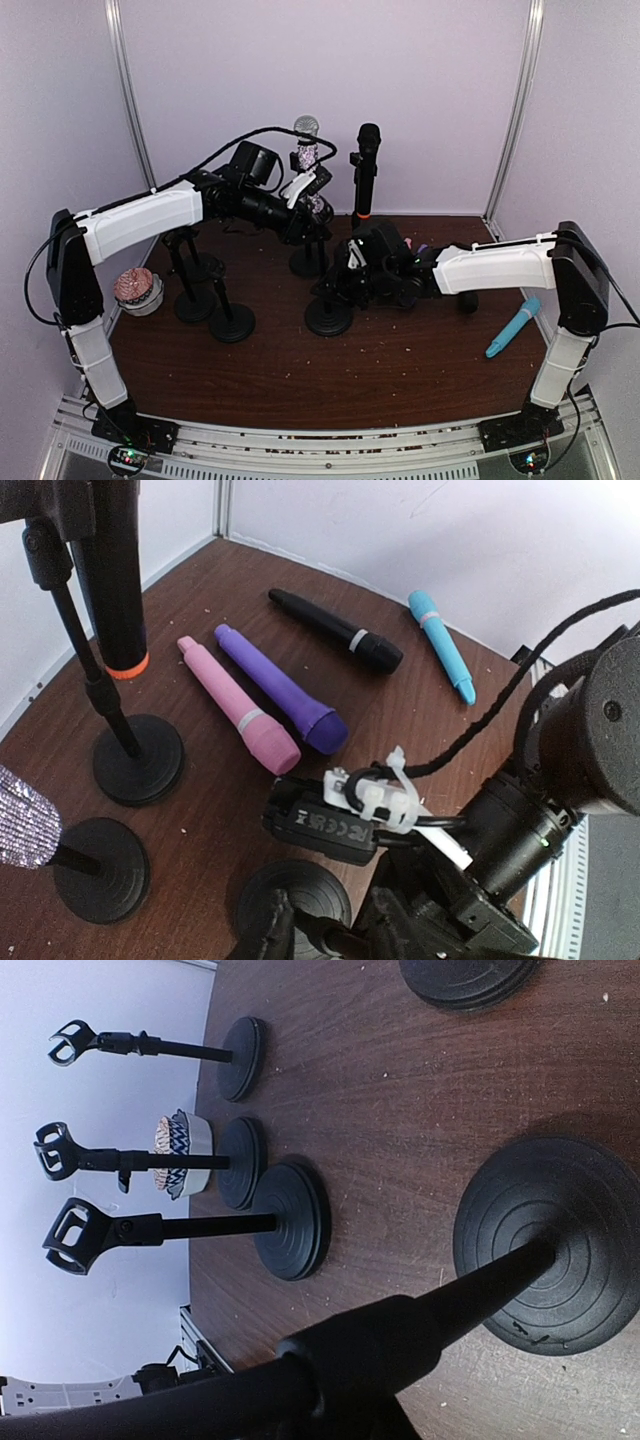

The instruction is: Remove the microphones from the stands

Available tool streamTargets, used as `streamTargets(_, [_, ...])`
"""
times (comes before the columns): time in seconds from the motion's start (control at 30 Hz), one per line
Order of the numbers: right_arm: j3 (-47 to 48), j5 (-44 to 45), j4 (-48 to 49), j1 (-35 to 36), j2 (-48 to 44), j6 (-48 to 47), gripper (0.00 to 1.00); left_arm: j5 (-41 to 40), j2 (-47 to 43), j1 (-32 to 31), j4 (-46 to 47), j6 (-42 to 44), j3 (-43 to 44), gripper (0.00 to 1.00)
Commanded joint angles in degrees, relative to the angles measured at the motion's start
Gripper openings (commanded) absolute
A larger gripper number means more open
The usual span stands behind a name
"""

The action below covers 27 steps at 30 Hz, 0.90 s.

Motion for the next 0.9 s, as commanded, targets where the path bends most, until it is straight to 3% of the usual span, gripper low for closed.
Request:
streamTargets(0.0, [-0.8,10.1,-21.6,-0.6,5.6,-4.0,0.00,-0.2,0.5,-1.6,-2.4,1.7,2.8,0.31])
streamTargets(0.87, [8.0,27.2,-39.9,0.1,10.3,-15.8,0.00,0.0,3.1,-1.0,-6.9,5.0,5.3,0.31])
